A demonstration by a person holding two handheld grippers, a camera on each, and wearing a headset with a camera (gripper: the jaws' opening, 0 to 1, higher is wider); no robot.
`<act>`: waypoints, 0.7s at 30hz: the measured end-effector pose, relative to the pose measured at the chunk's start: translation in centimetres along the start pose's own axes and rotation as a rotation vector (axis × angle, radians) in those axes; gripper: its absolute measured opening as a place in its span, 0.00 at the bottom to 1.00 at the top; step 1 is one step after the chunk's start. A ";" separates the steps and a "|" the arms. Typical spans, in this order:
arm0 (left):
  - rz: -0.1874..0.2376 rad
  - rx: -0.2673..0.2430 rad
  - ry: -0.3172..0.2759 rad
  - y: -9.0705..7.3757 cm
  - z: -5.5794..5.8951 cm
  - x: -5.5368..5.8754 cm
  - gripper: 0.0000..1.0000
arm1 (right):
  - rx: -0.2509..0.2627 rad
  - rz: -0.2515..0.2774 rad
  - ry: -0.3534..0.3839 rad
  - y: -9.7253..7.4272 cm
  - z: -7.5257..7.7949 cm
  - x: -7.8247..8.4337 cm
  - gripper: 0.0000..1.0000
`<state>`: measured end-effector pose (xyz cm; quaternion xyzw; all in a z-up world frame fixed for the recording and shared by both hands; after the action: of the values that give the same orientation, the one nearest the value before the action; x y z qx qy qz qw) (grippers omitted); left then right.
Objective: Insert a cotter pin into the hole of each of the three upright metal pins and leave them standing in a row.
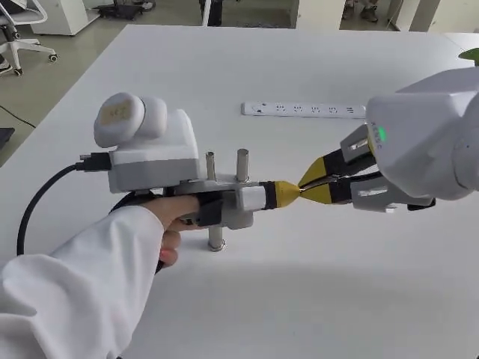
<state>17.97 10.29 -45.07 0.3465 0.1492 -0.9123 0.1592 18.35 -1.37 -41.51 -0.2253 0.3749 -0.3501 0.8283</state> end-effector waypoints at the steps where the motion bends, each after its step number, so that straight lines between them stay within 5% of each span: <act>1: 0.002 0.000 -0.003 0.0 0.0 0.0 0.01 | 0.000 0.000 0.000 0.0 0.0 0.0 0.00; 10: 0.000 -0.005 -0.071 0.0 0.0 0.1 0.01 | -0.003 0.000 0.001 -0.1 -0.1 0.0 0.00; 21: -0.027 -0.034 -0.035 0.0 0.4 0.4 0.00 | -0.011 0.011 0.006 -0.1 -0.5 0.2 0.00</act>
<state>17.47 10.11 -45.05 0.3257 0.1668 -0.9176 0.1552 18.06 -1.66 -41.86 -0.2266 0.3804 -0.3441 0.8280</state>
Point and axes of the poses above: the centre of the closed fingertips' face, and the gripper's own axes: y roughly forward along the fingers, z roughly to its right, x roughly out of its underside, the point moved 8 cm from there along -y, roughly backward along the fingers, and after that the axes turned 8 degrees about x, right-handed, at the moved point
